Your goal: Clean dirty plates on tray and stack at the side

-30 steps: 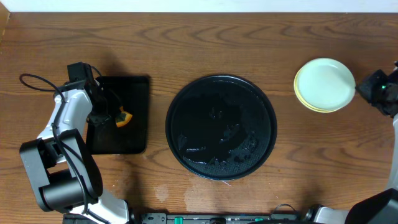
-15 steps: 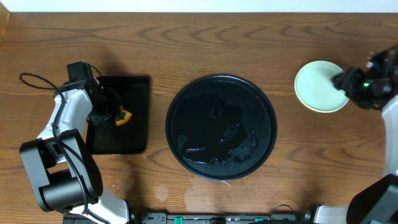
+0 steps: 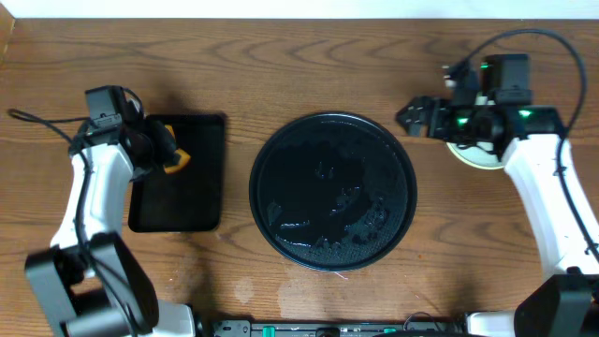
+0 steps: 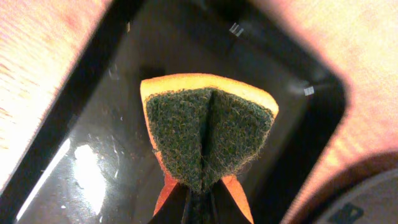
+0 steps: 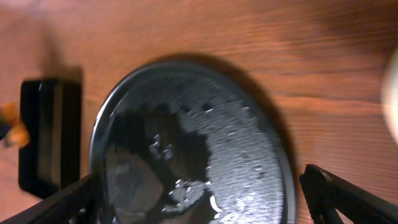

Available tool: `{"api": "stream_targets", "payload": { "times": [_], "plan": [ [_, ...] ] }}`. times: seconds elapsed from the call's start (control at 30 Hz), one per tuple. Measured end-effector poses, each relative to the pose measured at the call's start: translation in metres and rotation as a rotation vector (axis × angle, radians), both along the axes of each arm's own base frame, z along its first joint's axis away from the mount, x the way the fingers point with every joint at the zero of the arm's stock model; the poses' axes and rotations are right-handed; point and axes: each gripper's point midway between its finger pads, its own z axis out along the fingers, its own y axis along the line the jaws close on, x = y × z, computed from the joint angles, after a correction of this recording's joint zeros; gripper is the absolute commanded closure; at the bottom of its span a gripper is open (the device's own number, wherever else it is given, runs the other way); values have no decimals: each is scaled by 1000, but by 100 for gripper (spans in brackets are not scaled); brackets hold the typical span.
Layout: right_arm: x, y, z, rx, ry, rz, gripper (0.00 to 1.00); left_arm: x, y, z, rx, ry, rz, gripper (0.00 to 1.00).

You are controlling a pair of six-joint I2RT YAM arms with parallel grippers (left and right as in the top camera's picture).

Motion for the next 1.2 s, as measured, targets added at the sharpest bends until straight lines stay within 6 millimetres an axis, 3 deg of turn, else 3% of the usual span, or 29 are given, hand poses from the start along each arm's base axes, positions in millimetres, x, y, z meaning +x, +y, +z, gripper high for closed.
{"api": "stream_targets", "payload": {
  "times": [0.13, 0.17, 0.2, 0.23, 0.4, 0.53, 0.7, 0.8, 0.9, 0.93, 1.07, 1.2],
  "plan": [
    [-10, 29, -2, -14, 4, 74, 1, -6, -2, -32, -26, 90, 0, 92],
    [-12, 35, -2, -17, 4, 91, 1, -8, -2, -37, -31, 108, 0, 83],
    [-15, 42, -2, -20, 3, 111, 1, -12, -3, -43, -37, 128, 0, 48],
    [-17, 49, -2, -23, 2, 128, 1, -14, -4, -46, -42, 141, 3, 26],
    [-29, 76, -4, -43, -3, 200, 1, -17, -5, -48, -46, 154, 0, 22],
    [-34, 82, -5, -57, 0, 218, 1, -29, -9, -43, -58, 193, 0, 21],
    [-39, 84, -8, -72, 16, 225, 1, -30, -10, 1, -40, 110, -2, 21],
    [-42, 82, -5, -81, 19, 216, 1, -33, -12, 53, -6, -22, -3, 21],
    [-52, 73, 11, -99, -1, 185, 1, -44, -16, 101, 21, -142, 4, 21],
    [-58, 68, 19, -110, -11, 175, 1, -49, -17, 111, 27, -165, 6, 14],
    [-94, 45, 51, -171, -51, 136, 1, -68, -22, 134, 34, -210, 17, 14],
    [-131, 24, 61, -252, -30, 118, 1, -72, -24, 142, 40, -236, 17, 14]
  ]
}}
